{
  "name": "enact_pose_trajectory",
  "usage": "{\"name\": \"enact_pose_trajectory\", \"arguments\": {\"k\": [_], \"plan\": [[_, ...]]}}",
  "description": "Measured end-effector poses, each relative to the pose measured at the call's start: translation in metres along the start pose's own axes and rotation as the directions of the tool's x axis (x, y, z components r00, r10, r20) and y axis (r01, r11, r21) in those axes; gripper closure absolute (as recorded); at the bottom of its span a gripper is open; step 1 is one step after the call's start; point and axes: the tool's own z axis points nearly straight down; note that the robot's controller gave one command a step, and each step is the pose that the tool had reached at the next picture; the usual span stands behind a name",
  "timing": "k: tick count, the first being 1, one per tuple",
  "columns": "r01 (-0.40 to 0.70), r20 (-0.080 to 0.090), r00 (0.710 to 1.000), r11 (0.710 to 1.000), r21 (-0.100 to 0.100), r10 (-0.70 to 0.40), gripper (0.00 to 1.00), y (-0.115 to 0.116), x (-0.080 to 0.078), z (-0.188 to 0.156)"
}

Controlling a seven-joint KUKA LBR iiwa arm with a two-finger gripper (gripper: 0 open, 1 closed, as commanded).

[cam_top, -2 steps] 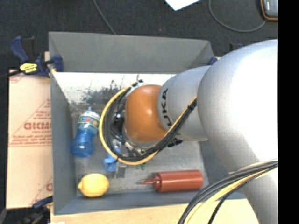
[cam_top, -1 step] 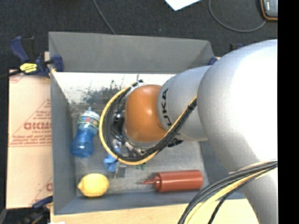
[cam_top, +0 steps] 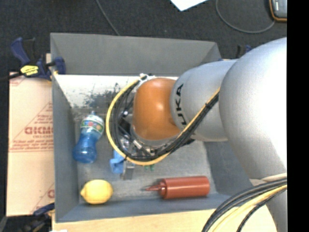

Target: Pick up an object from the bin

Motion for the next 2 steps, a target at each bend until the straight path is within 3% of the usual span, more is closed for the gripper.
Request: {"name": "enact_pose_trajectory", "arguments": {"k": [2], "plan": [[0.003,0.006,1.000,1.000,-0.001,-0.003,1.00,0.001,-0.002,-0.086]]}}
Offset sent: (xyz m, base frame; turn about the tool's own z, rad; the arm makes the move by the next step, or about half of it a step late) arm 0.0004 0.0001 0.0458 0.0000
